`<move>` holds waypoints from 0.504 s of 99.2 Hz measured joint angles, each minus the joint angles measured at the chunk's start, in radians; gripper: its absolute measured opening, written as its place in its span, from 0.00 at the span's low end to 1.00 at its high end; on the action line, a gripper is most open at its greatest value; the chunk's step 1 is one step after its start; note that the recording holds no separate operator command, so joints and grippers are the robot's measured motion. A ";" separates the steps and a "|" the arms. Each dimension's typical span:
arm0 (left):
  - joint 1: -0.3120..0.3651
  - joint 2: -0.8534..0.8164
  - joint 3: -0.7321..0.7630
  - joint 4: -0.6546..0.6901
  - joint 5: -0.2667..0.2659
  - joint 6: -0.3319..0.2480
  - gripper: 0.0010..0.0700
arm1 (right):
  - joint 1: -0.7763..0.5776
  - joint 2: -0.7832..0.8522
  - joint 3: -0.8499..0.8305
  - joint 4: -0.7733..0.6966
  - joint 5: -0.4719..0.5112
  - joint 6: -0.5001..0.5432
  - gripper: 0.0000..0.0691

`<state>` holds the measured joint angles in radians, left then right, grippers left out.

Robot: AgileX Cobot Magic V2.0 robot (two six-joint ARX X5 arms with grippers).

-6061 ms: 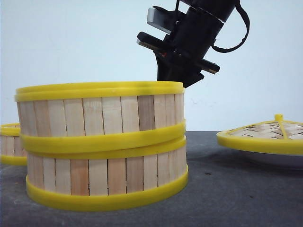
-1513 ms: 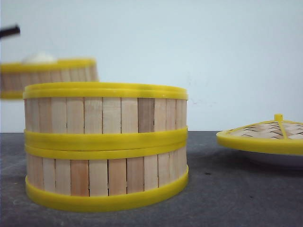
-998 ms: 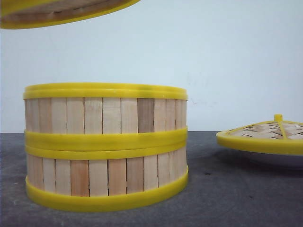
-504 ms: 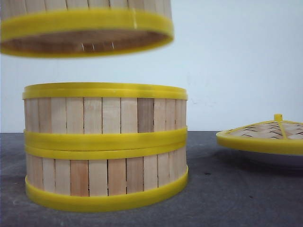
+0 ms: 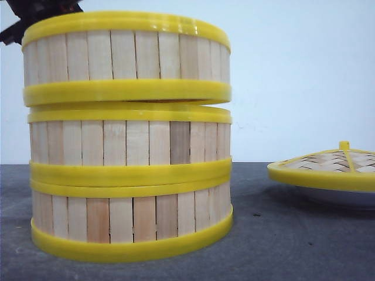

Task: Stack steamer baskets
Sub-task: 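Lift the basket with the left gripper and set it atop the stack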

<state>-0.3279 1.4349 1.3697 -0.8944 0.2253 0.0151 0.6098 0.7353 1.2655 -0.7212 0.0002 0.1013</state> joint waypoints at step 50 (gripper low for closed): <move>0.000 0.043 0.000 0.015 -0.003 0.000 0.02 | 0.000 0.001 0.000 0.000 0.000 0.000 0.54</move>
<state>-0.3283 1.4780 1.3697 -0.8795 0.2218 0.0147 0.6098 0.7364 1.2655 -0.7216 0.0002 0.1013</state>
